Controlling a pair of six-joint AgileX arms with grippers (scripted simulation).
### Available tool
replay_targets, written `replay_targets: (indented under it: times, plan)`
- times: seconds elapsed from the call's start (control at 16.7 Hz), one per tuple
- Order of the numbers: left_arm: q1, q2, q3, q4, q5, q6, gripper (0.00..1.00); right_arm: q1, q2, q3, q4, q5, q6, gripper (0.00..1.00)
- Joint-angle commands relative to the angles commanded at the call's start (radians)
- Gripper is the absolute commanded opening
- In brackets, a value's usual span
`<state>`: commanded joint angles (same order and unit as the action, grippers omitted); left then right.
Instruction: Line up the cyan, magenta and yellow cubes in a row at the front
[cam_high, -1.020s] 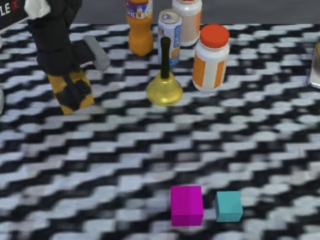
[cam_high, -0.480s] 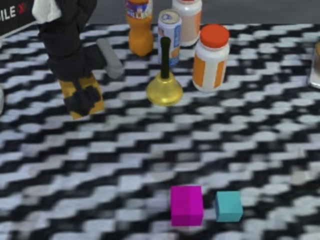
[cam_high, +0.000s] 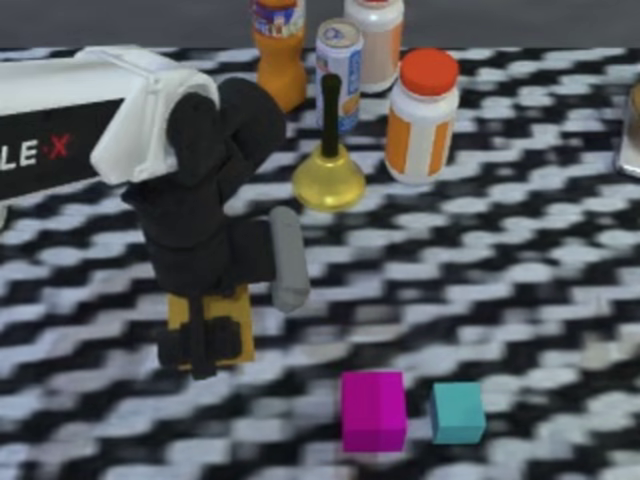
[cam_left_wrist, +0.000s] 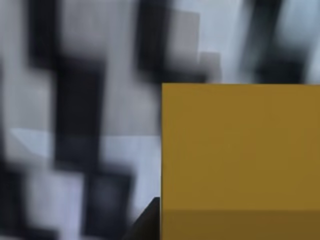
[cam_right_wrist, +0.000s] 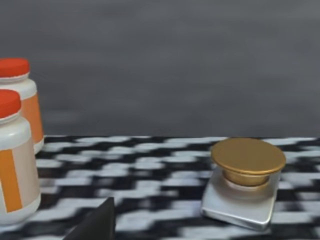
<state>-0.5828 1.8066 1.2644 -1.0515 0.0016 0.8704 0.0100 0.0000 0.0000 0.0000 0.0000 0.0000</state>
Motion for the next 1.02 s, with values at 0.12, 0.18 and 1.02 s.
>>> replay_targets:
  times: [0.12,0.18,1.02]
  plan:
    - [-0.060,-0.077,-0.088,0.022,-0.002,0.004,0.00,0.000,0.000,0.000,0.000,0.000,0.000,1.00]
    - [-0.082,-0.105,-0.116,0.030,-0.002,0.006,0.00,0.000,0.000,0.000,0.000,0.000,0.000,1.00]
    - [-0.107,-0.023,-0.263,0.276,-0.002,0.001,0.00,0.000,0.000,0.000,0.000,0.000,0.000,1.00]
